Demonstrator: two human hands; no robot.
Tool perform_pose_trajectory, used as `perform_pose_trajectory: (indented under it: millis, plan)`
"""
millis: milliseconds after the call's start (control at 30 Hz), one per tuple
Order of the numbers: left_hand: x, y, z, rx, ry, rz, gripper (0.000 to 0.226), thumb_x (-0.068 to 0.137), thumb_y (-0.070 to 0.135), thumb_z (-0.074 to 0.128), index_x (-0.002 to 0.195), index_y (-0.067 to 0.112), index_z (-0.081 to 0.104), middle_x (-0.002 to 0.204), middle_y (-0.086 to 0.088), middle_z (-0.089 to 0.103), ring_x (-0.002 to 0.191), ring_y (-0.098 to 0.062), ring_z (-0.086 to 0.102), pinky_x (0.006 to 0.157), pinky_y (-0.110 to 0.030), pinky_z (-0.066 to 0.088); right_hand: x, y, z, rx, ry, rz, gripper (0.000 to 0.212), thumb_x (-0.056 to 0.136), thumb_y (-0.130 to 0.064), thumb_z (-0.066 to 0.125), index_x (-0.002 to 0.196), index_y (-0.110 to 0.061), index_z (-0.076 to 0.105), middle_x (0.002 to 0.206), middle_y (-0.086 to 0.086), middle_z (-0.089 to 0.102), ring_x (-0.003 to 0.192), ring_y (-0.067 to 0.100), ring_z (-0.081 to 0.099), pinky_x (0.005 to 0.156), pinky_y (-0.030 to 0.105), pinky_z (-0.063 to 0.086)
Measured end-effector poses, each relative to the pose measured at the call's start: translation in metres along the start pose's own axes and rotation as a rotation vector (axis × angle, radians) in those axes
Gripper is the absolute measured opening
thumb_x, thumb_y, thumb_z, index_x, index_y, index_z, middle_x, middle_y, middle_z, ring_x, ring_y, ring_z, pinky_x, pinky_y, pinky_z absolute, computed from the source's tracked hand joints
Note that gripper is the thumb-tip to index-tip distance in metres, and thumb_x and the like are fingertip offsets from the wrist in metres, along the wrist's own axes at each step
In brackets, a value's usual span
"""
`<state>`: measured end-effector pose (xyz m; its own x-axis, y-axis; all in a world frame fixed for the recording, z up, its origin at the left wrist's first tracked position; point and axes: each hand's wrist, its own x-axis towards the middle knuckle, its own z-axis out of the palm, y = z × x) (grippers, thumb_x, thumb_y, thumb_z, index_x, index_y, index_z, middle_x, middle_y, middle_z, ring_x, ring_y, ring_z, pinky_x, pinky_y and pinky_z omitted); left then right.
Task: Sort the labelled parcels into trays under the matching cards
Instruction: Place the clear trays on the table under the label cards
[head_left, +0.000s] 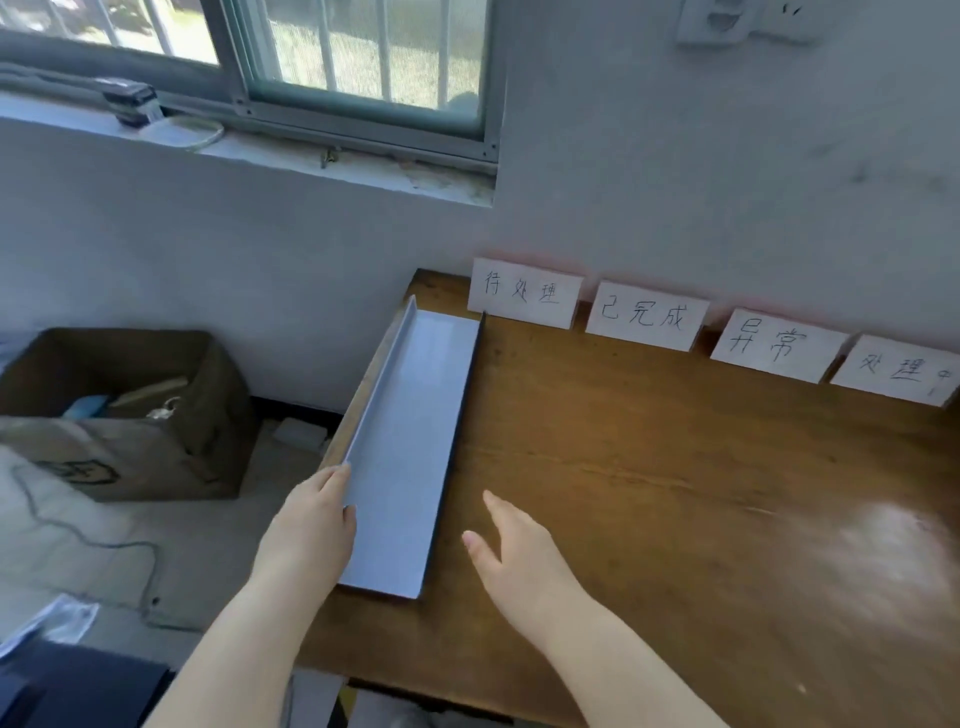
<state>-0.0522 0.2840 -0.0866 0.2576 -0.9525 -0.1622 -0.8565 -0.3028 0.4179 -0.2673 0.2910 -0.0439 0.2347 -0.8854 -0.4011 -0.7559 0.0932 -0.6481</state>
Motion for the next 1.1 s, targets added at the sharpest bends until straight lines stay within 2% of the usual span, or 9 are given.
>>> perform_pose_trajectory:
  millis: [167,300,400,500,667,767,867,967,1100]
  plan:
    - [0.014,-0.032,0.003,-0.042,-0.097,-0.059,0.037,0.091,0.013,0.052,0.127,0.017,0.052,0.105,0.000,0.048,0.088,-0.016,0.047,0.069,-0.027,0.039,0.031,-0.024,0.056,0.043,-0.016,0.161,0.059,0.092,-0.037,0.056,0.140,-0.020,0.027,0.135,-0.001,0.040,0.116,0.015,0.049,0.095,0.026,0.044]
    - [0.021,-0.035,0.006,-0.062,-0.104,-0.071,0.026,0.086,0.011,0.059,0.111,0.017,0.052,0.095,0.002,0.042,0.084,-0.018,0.048,0.066,-0.030,0.041,0.049,-0.028,0.076,0.021,0.032,0.285,0.040,0.087,-0.025,0.064,0.109,-0.018,0.031,0.111,0.001,0.048,0.095,0.015,0.054,0.081,0.026,0.050]
    - [0.027,-0.036,0.007,-0.089,-0.105,-0.097,0.018,0.086,0.011,0.059,0.101,0.015,0.050,0.093,0.000,0.045,0.081,-0.020,0.048,0.065,-0.031,0.040,0.059,-0.030,0.077,0.022,0.072,0.361,0.028,0.091,-0.012,0.052,0.114,-0.009,0.038,0.112,0.009,0.054,0.098,0.022,0.057,0.084,0.031,0.050]
    - [0.030,-0.040,0.008,-0.057,-0.108,-0.094,0.011,0.088,0.016,0.058,0.096,0.012,0.052,0.086,-0.001,0.045,0.076,-0.019,0.047,0.062,-0.029,0.036,0.059,-0.032,0.074,-0.003,0.052,0.390,0.015,0.093,-0.007,0.047,0.103,-0.011,0.038,0.100,0.005,0.056,0.091,0.017,0.059,0.078,0.030,0.052]
    - [0.037,-0.044,0.007,0.030,-0.073,-0.033,0.012,0.086,0.017,0.061,0.086,0.006,0.062,0.080,-0.006,0.051,0.072,-0.024,0.046,0.062,-0.031,0.034,0.054,-0.033,0.070,0.033,0.073,0.393,0.015,0.093,-0.011,0.045,0.107,-0.005,0.046,0.090,0.005,0.052,0.080,0.019,0.056,0.064,0.030,0.047]
    - [0.037,-0.044,0.005,0.039,-0.047,-0.014,0.017,0.087,0.018,0.059,0.077,0.005,0.063,0.075,-0.008,0.051,0.070,-0.027,0.049,0.060,-0.032,0.035,0.057,-0.033,0.068,-0.058,0.039,0.361,0.013,0.092,-0.006,0.043,0.103,-0.001,0.049,0.078,0.006,0.039,0.066,0.019,0.042,0.051,0.024,0.033]
    - [0.035,-0.042,0.003,0.024,-0.021,-0.008,0.019,0.089,0.021,0.058,0.076,0.007,0.064,0.073,-0.006,0.049,0.067,-0.024,0.049,0.058,-0.031,0.037,0.059,-0.031,0.064,-0.081,0.041,0.346,0.011,0.095,-0.010,0.037,0.099,-0.006,0.047,0.082,0.005,0.044,0.077,0.023,0.047,0.062,0.030,0.040]
    - [0.032,-0.038,-0.001,0.006,0.020,0.000,0.019,0.090,0.022,0.056,0.080,0.007,0.065,0.075,-0.005,0.052,0.070,-0.024,0.051,0.061,-0.031,0.041,0.054,-0.029,0.062,-0.225,0.051,0.227,0.025,0.095,-0.015,0.034,0.112,-0.005,0.049,0.071,-0.001,0.034,0.062,0.014,0.039,0.058,0.027,0.036]
    - [0.030,-0.032,-0.008,-0.006,0.074,0.028,0.020,0.090,0.020,0.056,0.078,0.004,0.061,0.070,-0.009,0.055,0.069,-0.029,0.052,0.062,-0.035,0.044,0.045,-0.034,0.060,-0.222,0.118,0.218,0.018,0.091,0.004,0.043,0.105,-0.001,0.052,0.069,0.005,0.017,0.056,0.014,0.023,0.046,0.023,0.021]
